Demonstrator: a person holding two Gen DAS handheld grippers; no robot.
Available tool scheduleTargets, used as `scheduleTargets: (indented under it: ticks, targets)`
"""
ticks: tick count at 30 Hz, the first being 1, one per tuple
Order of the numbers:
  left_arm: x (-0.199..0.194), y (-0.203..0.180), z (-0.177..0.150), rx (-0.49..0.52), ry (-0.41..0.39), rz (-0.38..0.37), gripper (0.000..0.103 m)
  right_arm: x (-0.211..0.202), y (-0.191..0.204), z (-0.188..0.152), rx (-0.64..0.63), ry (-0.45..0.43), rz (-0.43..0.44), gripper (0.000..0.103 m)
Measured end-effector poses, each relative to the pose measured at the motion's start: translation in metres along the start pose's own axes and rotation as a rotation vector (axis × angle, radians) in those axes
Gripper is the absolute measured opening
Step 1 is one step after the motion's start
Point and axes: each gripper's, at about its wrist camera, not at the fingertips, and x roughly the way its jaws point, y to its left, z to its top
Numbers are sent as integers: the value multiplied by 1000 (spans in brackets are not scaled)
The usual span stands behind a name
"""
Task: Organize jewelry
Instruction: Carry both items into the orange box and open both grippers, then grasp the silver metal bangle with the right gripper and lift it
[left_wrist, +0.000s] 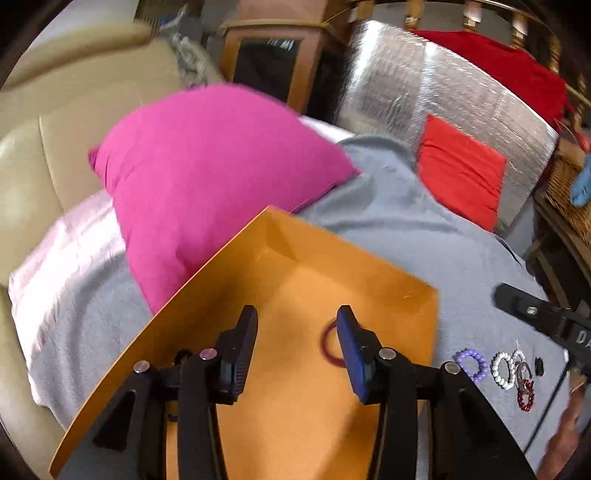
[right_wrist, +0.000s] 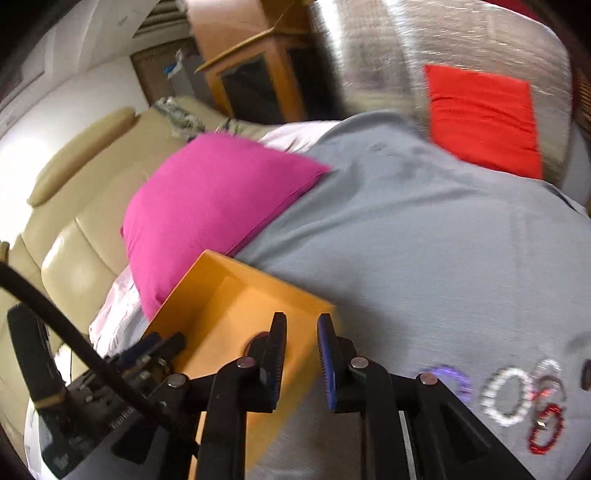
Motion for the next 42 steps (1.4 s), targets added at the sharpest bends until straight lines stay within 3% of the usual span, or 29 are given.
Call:
scheduleTargets:
  ticks: [4, 10, 14, 18, 21, 32, 39, 42]
  targets:
    - [-16, -43, -5, 90, -50, -12, 54, -46, -61, -15, 86, -45, -56, 20]
    - [-32, -109, -21, 233, -87, -54, 61, -109, -161, -65, 255, -75, -152, 21]
    - [-24, -146, -37, 307, -43, -93, 62, -129, -215, -104, 377, -79, -176, 29]
    - [-15, -174, -51, 355, 5, -127, 62, -128, -247, -136, 471, -86, -158, 29]
    - [-8, -189, -60, 375, 41, -154, 62, -121, -262, -152, 508, -62, -146, 29]
    - [24, -227, -81, 402, 151, -166, 63, -91, -279, -153, 541, 11, -74, 29]
    - [36, -235, -86, 437, 187, -143, 63, -89, -281, -148, 531, -5, -74, 29]
    - [43, -227, -83, 421, 202, -112, 63, -84, -279, -141, 499, -20, -92, 49]
